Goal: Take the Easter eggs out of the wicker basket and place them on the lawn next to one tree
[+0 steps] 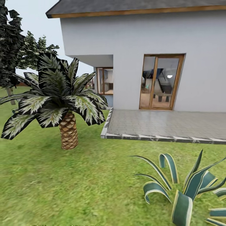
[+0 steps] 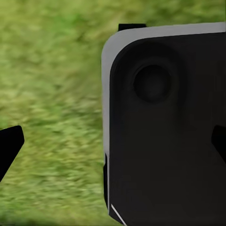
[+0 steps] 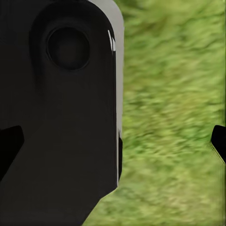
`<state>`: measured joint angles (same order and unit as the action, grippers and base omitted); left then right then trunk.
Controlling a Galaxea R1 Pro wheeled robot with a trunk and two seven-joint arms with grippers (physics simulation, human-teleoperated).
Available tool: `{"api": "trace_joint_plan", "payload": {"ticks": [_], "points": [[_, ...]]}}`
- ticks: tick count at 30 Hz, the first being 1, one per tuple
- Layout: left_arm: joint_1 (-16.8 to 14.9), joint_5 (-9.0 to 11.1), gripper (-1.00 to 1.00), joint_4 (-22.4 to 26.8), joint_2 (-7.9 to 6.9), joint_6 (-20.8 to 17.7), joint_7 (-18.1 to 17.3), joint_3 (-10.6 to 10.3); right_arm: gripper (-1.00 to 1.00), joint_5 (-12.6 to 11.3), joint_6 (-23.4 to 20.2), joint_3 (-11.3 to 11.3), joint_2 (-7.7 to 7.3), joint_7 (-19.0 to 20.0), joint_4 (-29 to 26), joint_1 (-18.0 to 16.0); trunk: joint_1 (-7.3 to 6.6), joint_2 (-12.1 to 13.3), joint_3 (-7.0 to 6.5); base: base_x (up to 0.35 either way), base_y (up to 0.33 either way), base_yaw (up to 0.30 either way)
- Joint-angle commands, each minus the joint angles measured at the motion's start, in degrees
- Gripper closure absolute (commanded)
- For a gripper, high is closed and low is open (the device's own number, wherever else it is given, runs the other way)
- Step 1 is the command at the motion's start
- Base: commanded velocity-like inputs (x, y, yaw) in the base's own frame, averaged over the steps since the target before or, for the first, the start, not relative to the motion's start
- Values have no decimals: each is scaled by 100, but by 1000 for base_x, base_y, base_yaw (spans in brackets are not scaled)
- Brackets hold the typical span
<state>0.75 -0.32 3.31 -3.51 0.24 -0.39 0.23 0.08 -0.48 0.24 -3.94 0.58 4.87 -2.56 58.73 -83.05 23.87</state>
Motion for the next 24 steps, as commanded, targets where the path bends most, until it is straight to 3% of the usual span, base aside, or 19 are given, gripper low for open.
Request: {"api": "trace_joint_plan", "payload": {"ticks": [1,10,24], "points": [[4,-4,-100,11,0,3,-3,3,-100,1,-5,2,-1,6,13,-8,0,-2,5,0,0,298],[4,-4,-100,11,0,3,-4,3,-100,1,-5,2,-9,6,12,-8,0,-2,5,0,33,298],[4,-4,-100,9,0,3,-5,3,-100,1,-5,2,-10,5,10,-8,0,-2,5,-40,274,226]]}}
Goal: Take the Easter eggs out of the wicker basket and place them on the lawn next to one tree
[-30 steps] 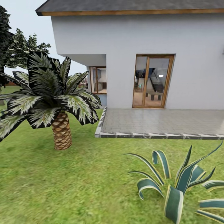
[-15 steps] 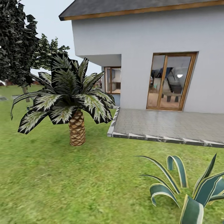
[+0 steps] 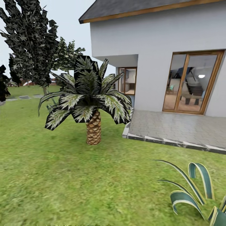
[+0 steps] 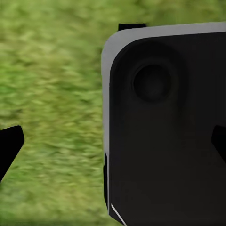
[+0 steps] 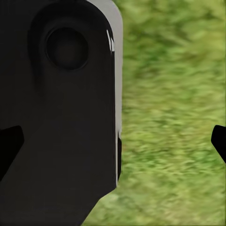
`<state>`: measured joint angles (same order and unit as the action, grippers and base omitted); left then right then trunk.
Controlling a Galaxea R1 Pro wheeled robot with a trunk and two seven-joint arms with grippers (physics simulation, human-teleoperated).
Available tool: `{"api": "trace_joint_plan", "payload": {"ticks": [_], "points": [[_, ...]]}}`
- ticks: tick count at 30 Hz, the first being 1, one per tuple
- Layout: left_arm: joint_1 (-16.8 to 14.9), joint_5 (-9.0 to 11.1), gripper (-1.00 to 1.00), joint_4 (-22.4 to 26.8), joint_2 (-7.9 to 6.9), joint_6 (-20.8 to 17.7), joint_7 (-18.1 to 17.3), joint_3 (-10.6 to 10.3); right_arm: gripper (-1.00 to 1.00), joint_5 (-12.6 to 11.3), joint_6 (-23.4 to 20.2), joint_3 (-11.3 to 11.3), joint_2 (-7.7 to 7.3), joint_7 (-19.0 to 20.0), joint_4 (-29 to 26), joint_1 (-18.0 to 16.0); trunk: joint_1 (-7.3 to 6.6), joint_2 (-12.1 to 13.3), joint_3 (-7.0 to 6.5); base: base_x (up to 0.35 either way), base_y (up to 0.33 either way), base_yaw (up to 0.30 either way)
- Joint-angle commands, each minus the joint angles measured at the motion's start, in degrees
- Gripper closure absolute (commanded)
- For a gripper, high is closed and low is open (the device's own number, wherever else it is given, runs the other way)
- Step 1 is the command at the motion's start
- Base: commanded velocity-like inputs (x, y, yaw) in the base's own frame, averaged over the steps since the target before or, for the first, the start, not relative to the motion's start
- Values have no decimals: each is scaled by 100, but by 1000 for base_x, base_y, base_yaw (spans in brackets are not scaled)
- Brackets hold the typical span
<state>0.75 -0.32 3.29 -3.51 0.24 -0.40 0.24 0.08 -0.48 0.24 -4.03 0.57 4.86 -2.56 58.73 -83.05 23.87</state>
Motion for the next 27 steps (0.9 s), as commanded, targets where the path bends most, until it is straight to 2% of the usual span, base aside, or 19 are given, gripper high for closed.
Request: {"api": "trace_joint_plan", "payload": {"ticks": [1,27], "points": [[4,-3,-100,12,0,2,-4,3,-100,1,-5,2,-1,5,11,-8,0,-3,5,-14,109,255],[4,-3,-100,12,6,2,4,3,-100,1,-5,2,3,5,9,-8,0,-3,5,-1,7,259]]}}
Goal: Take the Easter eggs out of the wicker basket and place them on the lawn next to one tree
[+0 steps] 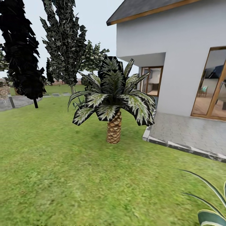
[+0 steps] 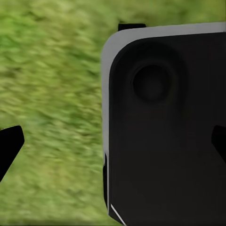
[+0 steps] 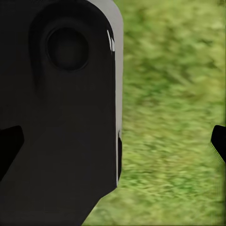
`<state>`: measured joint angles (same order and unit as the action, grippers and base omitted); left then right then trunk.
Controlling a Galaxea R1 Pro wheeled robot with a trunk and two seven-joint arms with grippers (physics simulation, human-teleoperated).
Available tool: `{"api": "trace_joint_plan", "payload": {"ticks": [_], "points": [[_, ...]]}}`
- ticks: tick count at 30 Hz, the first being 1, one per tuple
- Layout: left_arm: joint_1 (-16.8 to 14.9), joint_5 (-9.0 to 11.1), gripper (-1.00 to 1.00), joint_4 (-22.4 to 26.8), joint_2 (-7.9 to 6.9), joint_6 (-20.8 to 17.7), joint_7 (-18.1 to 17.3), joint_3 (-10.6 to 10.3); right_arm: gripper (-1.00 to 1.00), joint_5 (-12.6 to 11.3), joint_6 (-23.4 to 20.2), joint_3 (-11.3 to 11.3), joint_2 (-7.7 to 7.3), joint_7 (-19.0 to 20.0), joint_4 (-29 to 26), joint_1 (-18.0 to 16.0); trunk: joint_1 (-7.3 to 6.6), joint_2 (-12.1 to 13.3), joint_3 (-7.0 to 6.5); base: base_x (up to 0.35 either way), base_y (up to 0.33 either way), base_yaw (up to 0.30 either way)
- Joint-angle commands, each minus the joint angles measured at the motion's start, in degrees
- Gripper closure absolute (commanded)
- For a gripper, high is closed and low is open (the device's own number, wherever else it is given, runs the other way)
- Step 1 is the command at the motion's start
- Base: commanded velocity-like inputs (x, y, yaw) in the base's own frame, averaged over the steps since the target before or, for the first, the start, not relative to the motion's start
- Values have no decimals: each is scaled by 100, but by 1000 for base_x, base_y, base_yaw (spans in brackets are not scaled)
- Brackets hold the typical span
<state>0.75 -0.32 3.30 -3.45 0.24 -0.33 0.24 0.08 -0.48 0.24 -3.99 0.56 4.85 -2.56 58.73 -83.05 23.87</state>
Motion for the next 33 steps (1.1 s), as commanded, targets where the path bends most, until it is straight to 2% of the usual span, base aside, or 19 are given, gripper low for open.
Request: {"api": "trace_joint_plan", "payload": {"ticks": [1,8,26,33], "points": [[4,-4,-100,12,-1,3,-4,3,-100,1,-5,2,-1,6,11,-8,0,-3,5,0,0,260],[4,-4,-100,13,1,3,-5,3,-100,14,-1,0,-12,16,9,-8,0,-3,5,0,0,191],[4,5,-100,13,-13,3,-3,3,-100,7,36,2,32,64,-2,-8,0,-3,5,0,0,8],[4,5,-100,13,-7,3,-2,3,-100,12,14,-5,38,13,-2,-8,0,-3,5,0,0,245]]}}
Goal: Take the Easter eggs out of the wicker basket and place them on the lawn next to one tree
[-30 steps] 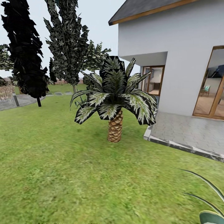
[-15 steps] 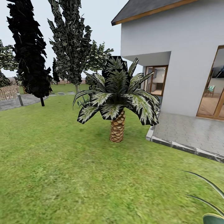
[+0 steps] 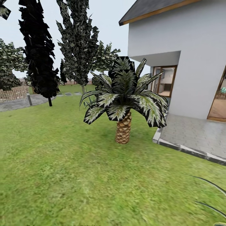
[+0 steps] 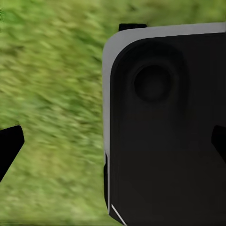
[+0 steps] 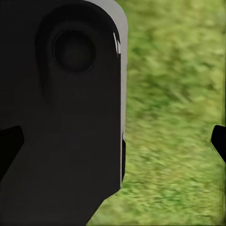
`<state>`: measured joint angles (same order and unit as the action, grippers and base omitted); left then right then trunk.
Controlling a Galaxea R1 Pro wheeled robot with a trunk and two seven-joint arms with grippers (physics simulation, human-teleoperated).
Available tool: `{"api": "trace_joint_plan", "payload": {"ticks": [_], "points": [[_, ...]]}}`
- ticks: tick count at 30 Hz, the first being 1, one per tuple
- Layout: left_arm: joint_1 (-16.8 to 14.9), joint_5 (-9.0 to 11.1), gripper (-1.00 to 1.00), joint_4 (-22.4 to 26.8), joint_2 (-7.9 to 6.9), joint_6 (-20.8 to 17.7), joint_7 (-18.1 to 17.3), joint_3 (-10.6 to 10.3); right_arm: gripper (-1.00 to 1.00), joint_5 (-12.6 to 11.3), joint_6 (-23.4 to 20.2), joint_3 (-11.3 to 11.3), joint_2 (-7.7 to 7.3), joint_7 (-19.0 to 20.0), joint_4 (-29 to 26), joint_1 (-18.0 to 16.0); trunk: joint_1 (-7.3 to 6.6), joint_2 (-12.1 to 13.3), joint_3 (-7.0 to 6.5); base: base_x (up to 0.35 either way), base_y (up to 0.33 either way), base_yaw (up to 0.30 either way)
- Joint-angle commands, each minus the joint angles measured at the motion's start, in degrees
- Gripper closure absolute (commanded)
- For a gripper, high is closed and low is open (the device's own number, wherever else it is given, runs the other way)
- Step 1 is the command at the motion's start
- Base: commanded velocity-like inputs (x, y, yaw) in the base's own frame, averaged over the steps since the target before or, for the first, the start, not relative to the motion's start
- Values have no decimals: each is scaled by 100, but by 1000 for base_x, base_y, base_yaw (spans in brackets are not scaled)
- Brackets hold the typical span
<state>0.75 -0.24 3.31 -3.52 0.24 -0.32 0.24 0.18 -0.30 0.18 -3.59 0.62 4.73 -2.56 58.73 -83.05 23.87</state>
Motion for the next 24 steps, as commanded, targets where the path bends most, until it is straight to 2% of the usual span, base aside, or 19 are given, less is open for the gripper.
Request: {"api": "trace_joint_plan", "payload": {"ticks": [1,24], "points": [[4,-3,-100,11,0,2,-3,3,-100,6,-4,0,-1,4,11,-8,0,-3,5,0,0,273],[4,-3,-100,11,1,2,-3,5,-100,9,-14,-1,7,-1,11,-8,0,-3,5,0,0,273]]}}
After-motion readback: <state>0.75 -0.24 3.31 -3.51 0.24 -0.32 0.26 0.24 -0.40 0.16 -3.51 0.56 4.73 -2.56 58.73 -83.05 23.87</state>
